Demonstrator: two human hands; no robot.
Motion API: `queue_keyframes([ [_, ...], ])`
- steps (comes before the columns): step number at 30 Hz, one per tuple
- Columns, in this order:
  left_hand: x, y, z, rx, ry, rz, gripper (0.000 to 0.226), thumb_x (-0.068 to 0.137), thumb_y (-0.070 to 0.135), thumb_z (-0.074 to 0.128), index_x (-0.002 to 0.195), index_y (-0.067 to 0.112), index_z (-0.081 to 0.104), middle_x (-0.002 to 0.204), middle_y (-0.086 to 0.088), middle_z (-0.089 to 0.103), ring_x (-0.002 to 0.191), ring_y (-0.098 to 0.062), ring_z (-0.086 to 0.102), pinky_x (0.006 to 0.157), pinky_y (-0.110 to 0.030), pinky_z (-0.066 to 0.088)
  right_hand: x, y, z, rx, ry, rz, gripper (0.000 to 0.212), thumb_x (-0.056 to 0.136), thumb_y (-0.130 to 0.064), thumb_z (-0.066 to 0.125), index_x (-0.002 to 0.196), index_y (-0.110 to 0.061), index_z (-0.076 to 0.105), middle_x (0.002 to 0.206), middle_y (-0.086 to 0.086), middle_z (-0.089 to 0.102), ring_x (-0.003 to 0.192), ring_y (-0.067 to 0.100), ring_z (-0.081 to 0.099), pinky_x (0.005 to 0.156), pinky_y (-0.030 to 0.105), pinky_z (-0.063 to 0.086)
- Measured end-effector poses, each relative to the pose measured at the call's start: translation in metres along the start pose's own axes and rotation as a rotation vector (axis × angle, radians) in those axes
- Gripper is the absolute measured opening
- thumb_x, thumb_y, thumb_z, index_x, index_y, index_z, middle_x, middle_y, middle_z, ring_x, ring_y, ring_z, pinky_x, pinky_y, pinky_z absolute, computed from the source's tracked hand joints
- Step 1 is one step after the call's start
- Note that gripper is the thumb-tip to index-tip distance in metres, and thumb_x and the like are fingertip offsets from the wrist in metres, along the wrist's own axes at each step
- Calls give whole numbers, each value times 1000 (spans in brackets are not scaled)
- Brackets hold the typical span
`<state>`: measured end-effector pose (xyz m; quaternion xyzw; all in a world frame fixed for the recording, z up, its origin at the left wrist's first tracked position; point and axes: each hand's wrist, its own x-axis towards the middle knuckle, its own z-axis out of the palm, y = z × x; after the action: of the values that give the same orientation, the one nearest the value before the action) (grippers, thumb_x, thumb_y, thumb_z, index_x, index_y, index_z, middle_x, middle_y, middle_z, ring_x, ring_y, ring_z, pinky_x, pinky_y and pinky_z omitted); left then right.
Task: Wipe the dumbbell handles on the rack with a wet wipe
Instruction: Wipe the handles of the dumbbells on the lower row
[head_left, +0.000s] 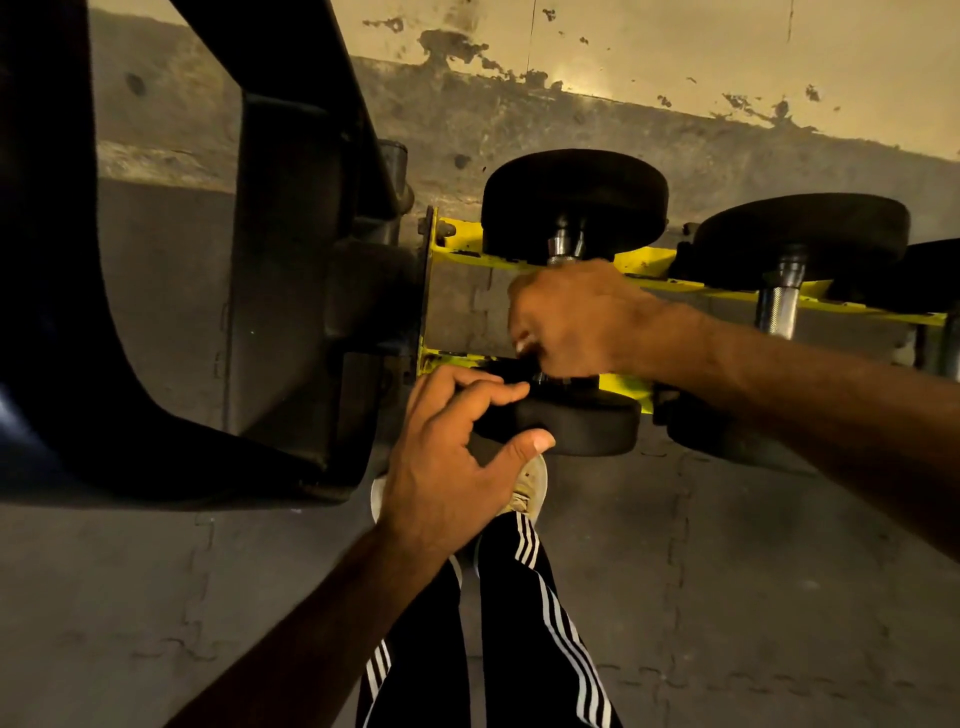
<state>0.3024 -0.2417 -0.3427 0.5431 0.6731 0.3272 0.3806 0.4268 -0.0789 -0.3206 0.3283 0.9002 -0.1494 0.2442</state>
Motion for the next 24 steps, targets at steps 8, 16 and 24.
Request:
queue_keyframes([
  [8,4,-3,-2,27,-12,49,43,78,49,75,109,20,75,109,6,59,112,-8,53,98,-20,41,-14,-8,8,-16,-50,-69,22,89,-30,59,109,-23,64,112,-2,60,99,23,61,63,28,29],
  [16,1,-4,0,37,-6,52,43,78,50,73,111,22,74,110,8,58,113,-11,53,96,-20,44,-20,22,30,395,424,167,20,86,-26,62,104,-25,71,109,2,62,90,27,63,66,39,54],
  [24,2,1,0,94,-8,182,37,82,37,74,112,15,73,114,0,59,113,-13,53,100,-20,41,-53,14,72,1218,347,545,13,80,-10,79,86,-17,70,87,-2,73,83,13,71,76,39,61],
])
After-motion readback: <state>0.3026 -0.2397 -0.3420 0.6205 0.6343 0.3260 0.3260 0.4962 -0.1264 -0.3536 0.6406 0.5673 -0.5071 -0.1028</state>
